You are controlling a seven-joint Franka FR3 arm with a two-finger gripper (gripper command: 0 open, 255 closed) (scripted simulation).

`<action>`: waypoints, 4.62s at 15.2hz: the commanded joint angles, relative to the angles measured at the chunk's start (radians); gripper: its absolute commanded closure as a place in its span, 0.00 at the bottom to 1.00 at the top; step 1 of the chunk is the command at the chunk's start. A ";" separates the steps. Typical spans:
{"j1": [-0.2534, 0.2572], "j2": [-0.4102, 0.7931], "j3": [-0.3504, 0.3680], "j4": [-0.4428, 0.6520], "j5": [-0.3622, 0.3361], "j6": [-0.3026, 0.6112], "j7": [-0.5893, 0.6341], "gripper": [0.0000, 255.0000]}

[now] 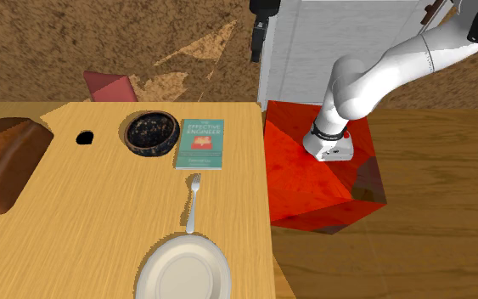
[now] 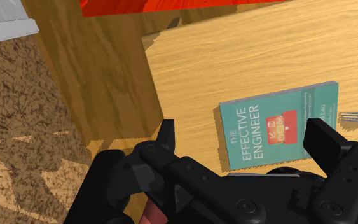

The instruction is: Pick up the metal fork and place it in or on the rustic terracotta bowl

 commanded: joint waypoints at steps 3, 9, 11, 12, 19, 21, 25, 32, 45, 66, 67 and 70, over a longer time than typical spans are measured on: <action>-0.005 -0.016 0.051 -0.040 0.039 0.019 0.098 0.00; -0.012 -0.015 0.217 -0.119 0.170 0.091 0.392 0.00; -0.015 0.003 0.276 -0.131 0.214 0.123 0.490 0.00; -0.017 0.016 0.305 -0.133 0.236 0.140 0.539 0.00; -0.059 0.168 0.521 -0.102 0.359 0.282 0.876 0.00; -0.083 0.229 0.585 -0.078 0.378 0.328 0.973 0.00; -0.151 0.374 0.720 -0.011 0.382 0.427 1.176 0.00; -0.329 0.739 0.987 0.148 0.167 0.610 1.636 0.00; -0.123 1.228 0.843 0.348 -0.323 0.732 2.198 0.00; -0.122 1.226 0.845 0.352 -0.321 0.726 2.198 1.00; -0.128 1.217 0.852 0.355 -0.311 0.716 2.193 1.00; -0.147 1.190 0.874 0.366 -0.283 0.685 2.177 1.00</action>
